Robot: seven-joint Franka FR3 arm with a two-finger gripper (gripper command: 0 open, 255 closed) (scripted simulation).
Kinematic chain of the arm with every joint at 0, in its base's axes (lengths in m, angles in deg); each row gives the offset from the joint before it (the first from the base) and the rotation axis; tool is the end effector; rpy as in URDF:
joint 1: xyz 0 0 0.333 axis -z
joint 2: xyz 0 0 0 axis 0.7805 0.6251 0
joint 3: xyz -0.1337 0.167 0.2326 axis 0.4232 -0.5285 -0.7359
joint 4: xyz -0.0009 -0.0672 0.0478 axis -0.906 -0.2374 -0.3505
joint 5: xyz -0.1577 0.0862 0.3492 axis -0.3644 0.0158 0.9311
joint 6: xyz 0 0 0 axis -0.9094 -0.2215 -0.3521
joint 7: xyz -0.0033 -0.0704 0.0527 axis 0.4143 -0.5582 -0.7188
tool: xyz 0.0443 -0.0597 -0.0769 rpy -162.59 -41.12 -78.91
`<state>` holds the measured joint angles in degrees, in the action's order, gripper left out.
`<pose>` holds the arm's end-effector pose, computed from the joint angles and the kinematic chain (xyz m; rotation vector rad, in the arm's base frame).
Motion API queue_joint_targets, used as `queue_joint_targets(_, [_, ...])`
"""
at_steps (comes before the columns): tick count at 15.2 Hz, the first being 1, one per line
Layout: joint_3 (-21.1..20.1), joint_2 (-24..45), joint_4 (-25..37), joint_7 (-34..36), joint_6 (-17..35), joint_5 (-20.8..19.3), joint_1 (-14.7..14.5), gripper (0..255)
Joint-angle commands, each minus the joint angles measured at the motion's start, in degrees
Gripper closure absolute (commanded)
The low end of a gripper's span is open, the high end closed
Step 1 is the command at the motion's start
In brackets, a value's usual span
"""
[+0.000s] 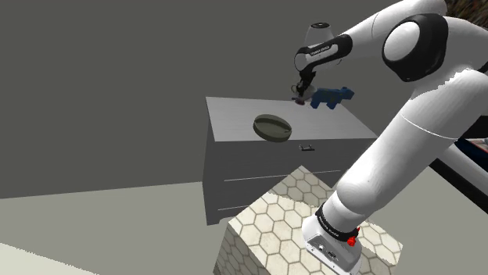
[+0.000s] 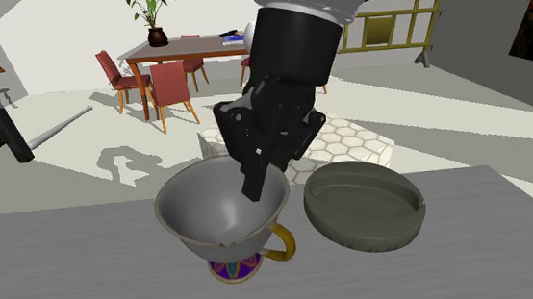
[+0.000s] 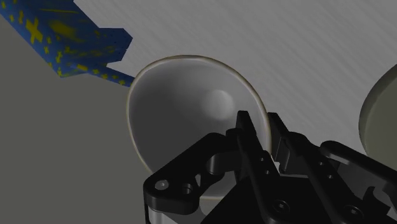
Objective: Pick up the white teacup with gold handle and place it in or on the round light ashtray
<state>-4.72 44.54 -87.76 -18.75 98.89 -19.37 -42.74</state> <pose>0.4643 -0.3314 0.4296 2.7802 0.1886 0.0050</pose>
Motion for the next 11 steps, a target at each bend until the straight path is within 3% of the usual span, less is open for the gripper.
queue_joint_targets(1, [-0.14, -0.93, 0.73, -0.14, -1.63, -0.11, -0.18, 255])
queue_joint_targets(3, [-0.19, -1.29, 1.22, -0.31, -2.45, -0.09, -0.23, 255])
queue_joint_targets(11, [-6.43, -13.41, -8.76, 12.48, -8.04, -6.44, -4.44, 255])
